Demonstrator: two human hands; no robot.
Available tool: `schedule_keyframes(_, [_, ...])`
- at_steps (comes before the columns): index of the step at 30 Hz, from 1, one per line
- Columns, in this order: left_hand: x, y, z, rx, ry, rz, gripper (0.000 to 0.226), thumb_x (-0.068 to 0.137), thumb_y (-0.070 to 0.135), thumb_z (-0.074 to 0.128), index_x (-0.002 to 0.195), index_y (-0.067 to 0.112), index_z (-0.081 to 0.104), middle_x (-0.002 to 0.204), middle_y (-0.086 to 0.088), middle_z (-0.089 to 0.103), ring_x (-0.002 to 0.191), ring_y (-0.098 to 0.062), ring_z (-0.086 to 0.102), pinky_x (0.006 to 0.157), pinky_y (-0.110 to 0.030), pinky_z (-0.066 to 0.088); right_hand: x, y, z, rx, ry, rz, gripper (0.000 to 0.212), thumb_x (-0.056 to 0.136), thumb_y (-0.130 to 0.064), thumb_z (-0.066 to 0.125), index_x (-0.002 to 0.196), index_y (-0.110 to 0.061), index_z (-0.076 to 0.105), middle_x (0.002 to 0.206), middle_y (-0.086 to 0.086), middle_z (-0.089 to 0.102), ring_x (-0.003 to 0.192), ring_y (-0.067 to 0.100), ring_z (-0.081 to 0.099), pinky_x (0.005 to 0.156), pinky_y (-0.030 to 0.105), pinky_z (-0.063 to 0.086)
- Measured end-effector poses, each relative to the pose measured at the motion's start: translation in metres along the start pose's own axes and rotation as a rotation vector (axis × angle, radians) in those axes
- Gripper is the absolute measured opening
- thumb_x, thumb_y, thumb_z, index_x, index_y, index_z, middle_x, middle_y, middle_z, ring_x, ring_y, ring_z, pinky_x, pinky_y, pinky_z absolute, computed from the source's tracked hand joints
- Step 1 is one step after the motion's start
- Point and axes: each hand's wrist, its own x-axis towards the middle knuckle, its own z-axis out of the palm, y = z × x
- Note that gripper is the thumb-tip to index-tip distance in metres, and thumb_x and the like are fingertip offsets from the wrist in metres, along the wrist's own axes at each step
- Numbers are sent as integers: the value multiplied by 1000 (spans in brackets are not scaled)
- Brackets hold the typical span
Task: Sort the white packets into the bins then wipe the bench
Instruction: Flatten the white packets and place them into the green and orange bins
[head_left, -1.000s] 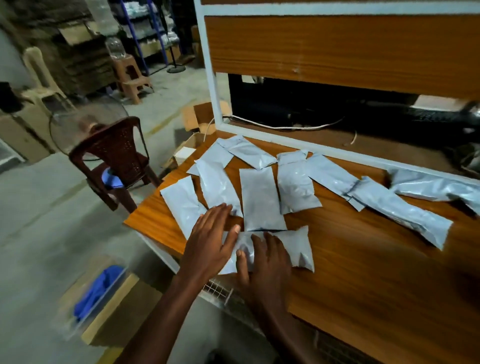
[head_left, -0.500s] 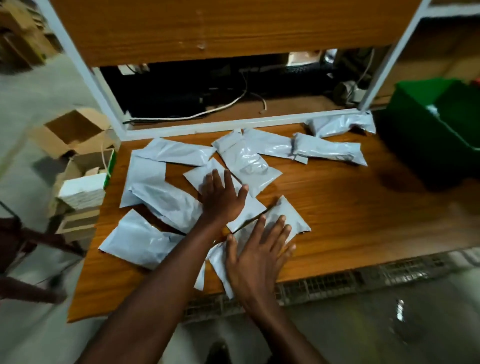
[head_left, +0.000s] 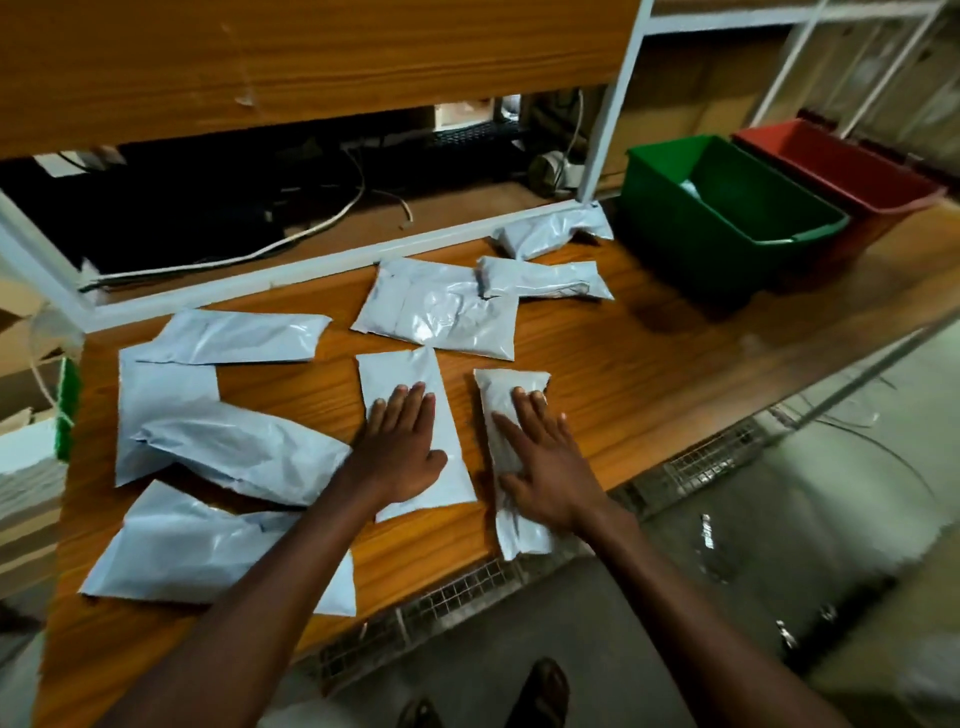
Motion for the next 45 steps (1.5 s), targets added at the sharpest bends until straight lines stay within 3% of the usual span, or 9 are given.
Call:
schedule_keyframes(3, [-10,4,4,-35,82,90,76,93,51,22,157,20,-5,164,-2,-17,150,-21,-20,122,-44,-9,7,14,-14,8,-1,-61,80,85,-51,34,159,-31,13,163,-4,-20,152,21,-20,123,57,1])
schedule_keyframes(8, [-11,21,4,-163,276,-44,78,89,66,15,157,30,3,166,1,-9,151,-24,-15,122,-50,-5,7,4,-3,-26,121,86,77,91,-72,24,157,-44,-4,164,-3,-24,151,27,-22,121,52,-4])
schedule_keyframes(12, [-4,30,19,-112,207,-144,79,85,78,13,155,42,4,166,4,-10,150,-30,-17,115,-63,-5,6,1,16,-32,125,151,72,96,-69,26,155,-46,-7,165,-4,-22,153,32,-12,123,56,12])
schedule_keyframes(18, [-5,29,36,-148,394,-116,71,91,73,24,151,36,32,165,2,15,152,-31,4,118,-61,11,0,-4,17,103,274,208,77,90,-80,13,157,-44,4,168,-3,-10,155,27,0,122,50,22])
schedule_keyframes(23, [-9,26,40,-191,403,-217,68,91,73,22,152,42,24,166,1,10,152,-33,-4,117,-58,-1,-4,-3,18,67,280,272,77,90,-78,11,157,-42,7,168,2,-7,153,34,8,121,55,23])
schedule_keyframes(31, [-8,34,42,-268,451,-117,54,96,53,35,141,29,52,158,-1,34,150,-32,16,117,-49,27,-3,6,16,132,373,293,59,100,-41,50,153,-44,26,167,-4,13,148,28,30,91,50,56])
schedule_keyframes(36, [-12,61,35,-364,501,-34,50,98,49,37,139,28,56,156,0,38,150,-29,19,117,-46,31,-19,26,5,213,473,333,59,99,-39,51,154,-41,28,167,-4,14,142,28,41,88,48,58])
schedule_keyframes(39, [-9,89,20,-447,505,46,50,98,49,36,140,28,53,158,2,34,151,-27,14,119,-45,27,-34,45,-8,235,560,350,57,99,-35,56,152,-39,34,167,-5,17,130,24,55,86,33,55])
schedule_keyframes(45, [18,167,-18,-572,559,196,46,99,41,43,139,24,55,158,0,33,151,-27,15,119,-43,25,-71,103,-41,302,693,448,58,97,-35,61,151,-38,38,165,-10,20,134,18,50,94,27,45])
